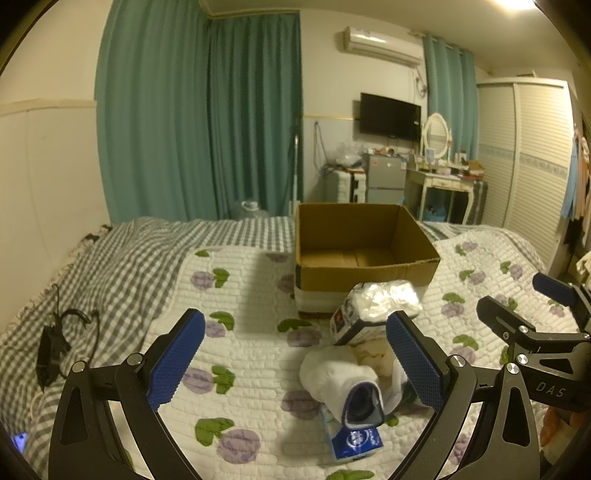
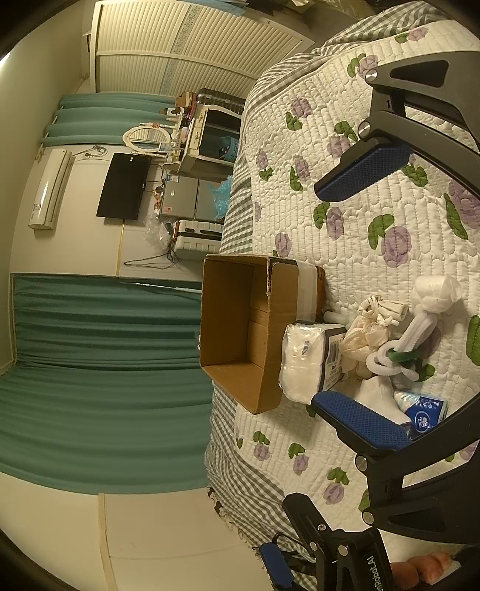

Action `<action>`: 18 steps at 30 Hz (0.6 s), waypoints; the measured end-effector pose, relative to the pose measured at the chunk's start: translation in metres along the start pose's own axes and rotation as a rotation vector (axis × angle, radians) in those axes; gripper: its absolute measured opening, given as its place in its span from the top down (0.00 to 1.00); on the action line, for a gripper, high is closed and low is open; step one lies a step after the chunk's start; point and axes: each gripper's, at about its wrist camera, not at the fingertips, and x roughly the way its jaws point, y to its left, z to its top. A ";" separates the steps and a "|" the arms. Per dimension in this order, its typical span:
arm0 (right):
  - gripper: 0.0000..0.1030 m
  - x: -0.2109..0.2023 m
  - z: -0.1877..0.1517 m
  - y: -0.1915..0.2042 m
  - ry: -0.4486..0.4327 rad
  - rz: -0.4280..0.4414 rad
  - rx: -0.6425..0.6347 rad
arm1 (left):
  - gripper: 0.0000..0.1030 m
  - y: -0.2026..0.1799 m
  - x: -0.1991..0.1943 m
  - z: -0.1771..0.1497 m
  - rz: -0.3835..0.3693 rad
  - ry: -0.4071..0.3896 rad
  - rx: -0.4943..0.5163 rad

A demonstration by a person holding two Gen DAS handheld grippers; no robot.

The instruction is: Organize soft objects

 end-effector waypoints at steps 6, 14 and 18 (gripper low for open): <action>0.00 0.000 0.001 0.000 0.000 0.000 -0.001 | 0.02 -0.001 -0.001 0.000 -0.002 0.001 0.000; 0.00 -0.011 0.005 -0.001 -0.012 0.008 0.001 | 0.02 -0.006 -0.019 0.011 -0.006 -0.008 -0.009; 0.00 -0.028 0.013 -0.005 -0.013 -0.002 0.007 | 0.02 -0.007 -0.034 0.018 -0.025 -0.015 -0.012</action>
